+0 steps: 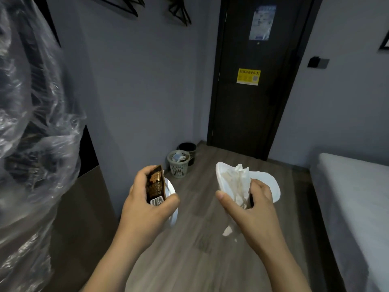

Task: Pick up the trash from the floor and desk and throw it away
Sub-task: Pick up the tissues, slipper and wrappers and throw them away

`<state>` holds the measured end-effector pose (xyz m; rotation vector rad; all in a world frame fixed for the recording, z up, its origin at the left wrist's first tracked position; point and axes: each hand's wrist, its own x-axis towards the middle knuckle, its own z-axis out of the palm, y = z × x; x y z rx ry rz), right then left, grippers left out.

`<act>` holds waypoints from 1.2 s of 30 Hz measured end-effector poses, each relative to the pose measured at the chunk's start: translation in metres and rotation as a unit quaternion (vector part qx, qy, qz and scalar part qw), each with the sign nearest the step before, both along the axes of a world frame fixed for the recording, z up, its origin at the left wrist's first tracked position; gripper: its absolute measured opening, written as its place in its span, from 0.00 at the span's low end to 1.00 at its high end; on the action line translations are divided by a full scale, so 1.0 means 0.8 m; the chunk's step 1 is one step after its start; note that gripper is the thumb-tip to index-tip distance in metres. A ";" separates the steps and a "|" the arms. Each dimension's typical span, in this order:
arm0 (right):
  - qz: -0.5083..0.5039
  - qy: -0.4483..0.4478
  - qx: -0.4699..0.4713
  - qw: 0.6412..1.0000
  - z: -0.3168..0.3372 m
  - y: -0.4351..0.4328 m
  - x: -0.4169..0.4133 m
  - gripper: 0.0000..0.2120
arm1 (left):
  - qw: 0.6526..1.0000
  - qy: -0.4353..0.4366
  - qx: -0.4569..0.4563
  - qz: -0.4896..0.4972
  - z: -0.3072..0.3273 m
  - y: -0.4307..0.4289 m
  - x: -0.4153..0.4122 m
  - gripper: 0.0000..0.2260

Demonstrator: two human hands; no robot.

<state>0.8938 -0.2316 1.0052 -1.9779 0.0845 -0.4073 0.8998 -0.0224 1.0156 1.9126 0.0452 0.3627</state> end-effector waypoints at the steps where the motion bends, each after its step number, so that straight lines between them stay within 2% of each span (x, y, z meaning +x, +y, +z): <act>1: 0.002 0.002 0.001 1.000 -0.003 -0.003 0.021 0.24 | 1.000 0.002 0.000 -0.003 -0.003 -0.002 0.023 0.22; 6: -0.010 0.006 -0.008 1.000 -0.016 -0.008 0.136 0.31 | 1.000 0.010 0.005 -0.012 -0.018 -0.006 0.145 0.24; 11: 0.011 0.023 0.013 1.000 -0.021 0.006 0.272 0.15 | 1.000 0.025 -0.016 -0.006 -0.031 0.014 0.283 0.24; 23: 0.036 0.071 -0.005 0.997 -0.046 0.011 0.542 0.16 | 0.996 0.080 -0.017 -0.018 -0.052 0.028 0.549 0.21; 28: 0.068 0.070 0.006 0.995 -0.069 -0.008 0.672 0.13 | 0.997 0.079 -0.001 -0.004 -0.060 0.012 0.658 0.23; 36: 0.123 0.078 0.009 0.989 -0.075 -0.061 0.887 0.16 | 0.997 0.070 0.005 0.032 -0.064 -0.042 0.853 0.24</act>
